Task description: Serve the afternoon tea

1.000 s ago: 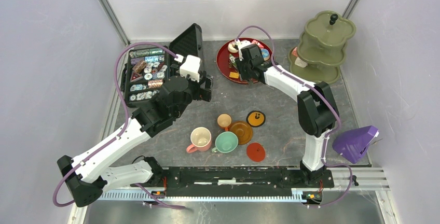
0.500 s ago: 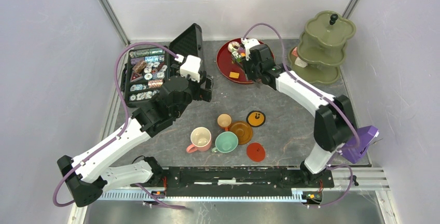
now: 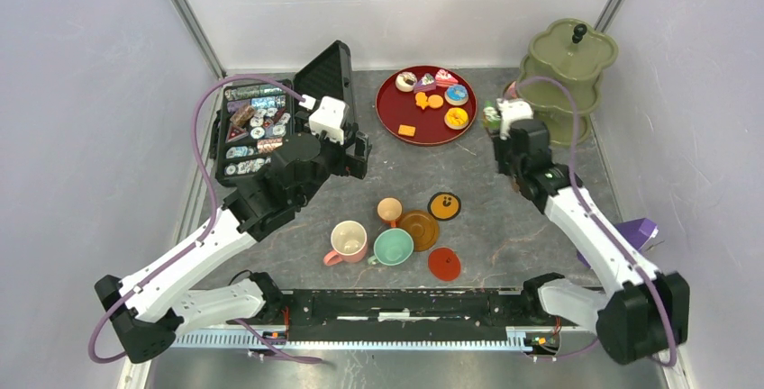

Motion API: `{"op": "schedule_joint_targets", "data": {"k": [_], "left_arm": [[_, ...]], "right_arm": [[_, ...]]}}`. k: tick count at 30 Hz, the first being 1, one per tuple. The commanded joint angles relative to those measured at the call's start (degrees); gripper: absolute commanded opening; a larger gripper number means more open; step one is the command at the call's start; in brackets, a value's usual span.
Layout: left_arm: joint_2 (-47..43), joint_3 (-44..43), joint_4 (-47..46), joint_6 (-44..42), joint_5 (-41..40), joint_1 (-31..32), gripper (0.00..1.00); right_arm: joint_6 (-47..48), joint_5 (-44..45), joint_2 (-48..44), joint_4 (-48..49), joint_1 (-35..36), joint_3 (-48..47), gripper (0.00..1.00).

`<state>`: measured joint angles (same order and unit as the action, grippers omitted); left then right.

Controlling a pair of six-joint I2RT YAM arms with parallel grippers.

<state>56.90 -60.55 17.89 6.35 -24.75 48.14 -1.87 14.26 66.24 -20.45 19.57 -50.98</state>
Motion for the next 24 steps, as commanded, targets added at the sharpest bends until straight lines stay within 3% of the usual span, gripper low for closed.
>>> {"op": "schedule_joint_targets", "data": {"k": [1,11,24], "left_arm": [[-1.5,-0.7,-1.6,1.5,2.1,0.4,1.0],[-3.0,-0.1,-2.0,3.8,4.9,0.6,1.0],[-3.3,0.2,-2.3,4.1,5.5,1.4,1.0]], "right_arm": [[-1.8,-0.6,-7.9,1.8,-8.5,6.6,0.19],[-7.3,1.7,-13.8,10.0,-22.1,16.7,0.21],[-7.8,-15.3,-5.2,26.9,-41.9,17.8,0.22]]}}
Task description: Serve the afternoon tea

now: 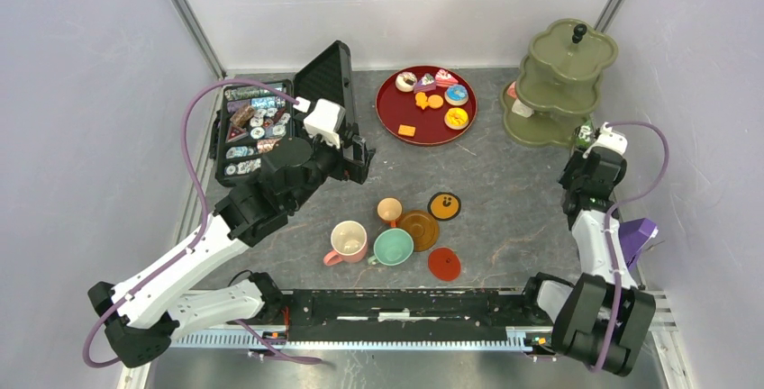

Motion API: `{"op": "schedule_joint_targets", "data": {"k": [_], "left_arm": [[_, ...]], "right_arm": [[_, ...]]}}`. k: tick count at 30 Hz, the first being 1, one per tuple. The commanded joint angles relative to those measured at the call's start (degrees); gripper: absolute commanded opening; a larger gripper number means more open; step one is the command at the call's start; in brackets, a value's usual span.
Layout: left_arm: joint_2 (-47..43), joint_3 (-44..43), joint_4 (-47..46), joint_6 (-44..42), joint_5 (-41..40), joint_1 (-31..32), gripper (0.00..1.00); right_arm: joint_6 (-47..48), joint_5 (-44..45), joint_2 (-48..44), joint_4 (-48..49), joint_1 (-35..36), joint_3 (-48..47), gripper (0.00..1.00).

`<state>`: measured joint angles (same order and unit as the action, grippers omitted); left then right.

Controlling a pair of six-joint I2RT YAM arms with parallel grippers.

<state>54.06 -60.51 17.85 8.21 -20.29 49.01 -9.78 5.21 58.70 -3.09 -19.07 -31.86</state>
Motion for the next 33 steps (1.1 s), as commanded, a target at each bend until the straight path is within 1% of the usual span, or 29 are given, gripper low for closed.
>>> {"op": "schedule_joint_targets", "data": {"k": [1,5,13,21,26,33], "left_arm": [[-0.5,0.1,-2.2,2.3,0.9,0.5,1.0],[-0.4,0.1,-2.1,1.9,0.3,0.6,1.0],[0.2,0.0,-1.9,1.5,-0.3,0.5,1.0],[1.2,-0.1,-1.7,1.0,-0.9,0.6,1.0],[1.6,-0.2,-1.6,0.8,-1.3,0.5,1.0],[2.3,-0.3,-1.5,0.7,-1.3,0.5,1.0]], "right_arm": [[0.2,-7.7,3.4,10.7,-4.1,-1.4,0.23],[0.9,-11.2,7.6,12.5,-5.9,-3.2,0.23],[2.9,-14.5,12.7,14.4,-6.1,-6.3,0.23],[3.5,-14.2,17.2,14.8,-6.1,-9.9,0.24],[5.2,-11.8,20.5,12.1,-6.0,-13.4,0.25],[5.8,-11.3,23.7,12.4,-6.1,-14.2,0.27]]}}
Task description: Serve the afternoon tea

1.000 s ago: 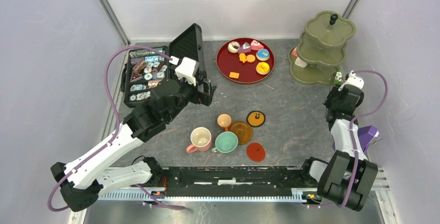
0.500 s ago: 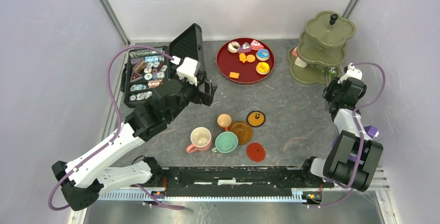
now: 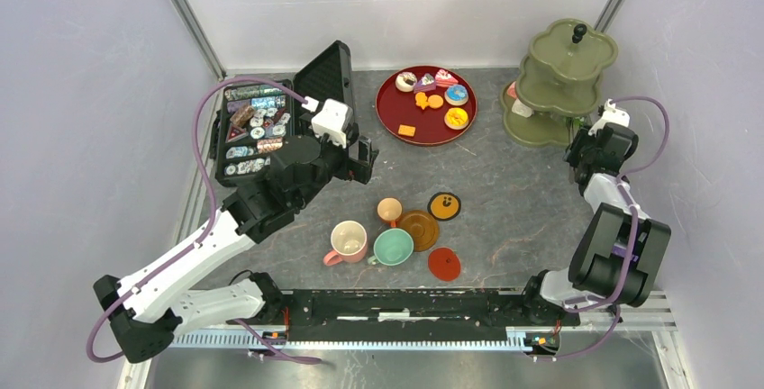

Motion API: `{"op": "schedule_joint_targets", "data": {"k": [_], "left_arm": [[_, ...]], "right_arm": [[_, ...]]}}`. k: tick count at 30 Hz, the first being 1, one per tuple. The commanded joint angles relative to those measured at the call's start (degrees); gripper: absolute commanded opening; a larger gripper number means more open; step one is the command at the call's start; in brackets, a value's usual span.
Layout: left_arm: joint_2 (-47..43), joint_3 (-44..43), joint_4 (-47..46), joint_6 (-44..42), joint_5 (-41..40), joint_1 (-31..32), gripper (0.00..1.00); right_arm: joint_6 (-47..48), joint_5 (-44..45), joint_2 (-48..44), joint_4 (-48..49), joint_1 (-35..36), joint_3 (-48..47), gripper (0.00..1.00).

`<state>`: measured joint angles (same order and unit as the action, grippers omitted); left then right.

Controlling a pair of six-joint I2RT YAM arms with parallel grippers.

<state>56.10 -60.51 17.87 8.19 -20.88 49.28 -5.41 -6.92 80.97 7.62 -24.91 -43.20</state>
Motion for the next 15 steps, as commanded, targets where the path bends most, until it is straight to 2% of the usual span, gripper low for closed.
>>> {"op": "schedule_joint_targets", "data": {"k": [1,15], "left_arm": [[0.3,-0.3,-1.5,0.7,-0.8,0.2,1.0],[1.2,-0.4,-1.3,0.4,-1.2,0.3,1.0]], "right_arm": [[1.5,0.9,1.8,1.7,-0.2,-3.0,0.28],[1.5,-3.1,6.0,6.2,0.0,-3.9,0.36]]}}
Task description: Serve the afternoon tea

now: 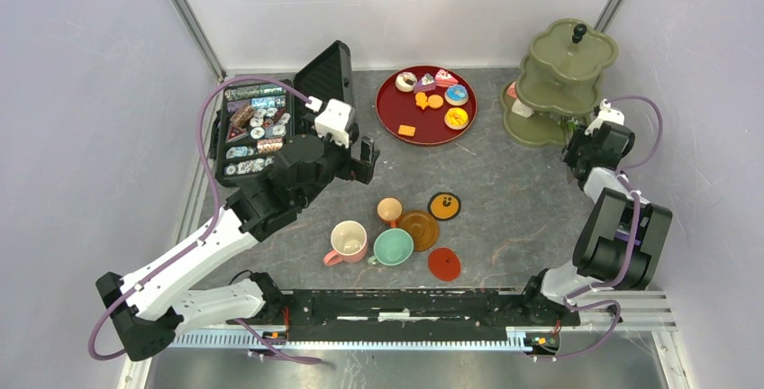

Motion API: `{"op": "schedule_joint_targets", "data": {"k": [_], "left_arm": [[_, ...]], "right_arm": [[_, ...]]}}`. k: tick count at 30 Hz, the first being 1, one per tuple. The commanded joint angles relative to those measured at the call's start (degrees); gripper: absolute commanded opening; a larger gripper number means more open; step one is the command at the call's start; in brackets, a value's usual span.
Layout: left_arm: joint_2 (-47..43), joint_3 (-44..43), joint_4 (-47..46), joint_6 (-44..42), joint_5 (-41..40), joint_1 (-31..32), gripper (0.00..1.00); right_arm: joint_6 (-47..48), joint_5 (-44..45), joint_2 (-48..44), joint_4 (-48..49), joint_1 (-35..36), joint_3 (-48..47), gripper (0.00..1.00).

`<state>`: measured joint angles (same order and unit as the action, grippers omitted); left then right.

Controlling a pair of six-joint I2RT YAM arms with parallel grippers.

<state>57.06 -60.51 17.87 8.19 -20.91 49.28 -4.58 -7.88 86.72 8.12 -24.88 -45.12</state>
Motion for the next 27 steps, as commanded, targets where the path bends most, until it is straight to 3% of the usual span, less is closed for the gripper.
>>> {"op": "schedule_joint_targets", "data": {"k": [1,21,27], "left_arm": [[0.2,-0.4,-1.4,0.3,-1.2,0.3,1.0],[2.6,-0.5,-1.2,0.0,-1.7,0.2,1.0],[3.2,-0.6,-1.1,0.1,-1.7,0.2,1.0]], "right_arm": [[0.7,-2.3,0.3,6.4,0.1,-1.7,0.36],[1.4,-1.9,7.8,13.5,2.3,-3.1,0.37],[1.5,-0.4,7.5,13.9,2.4,-2.4,0.48]]}}
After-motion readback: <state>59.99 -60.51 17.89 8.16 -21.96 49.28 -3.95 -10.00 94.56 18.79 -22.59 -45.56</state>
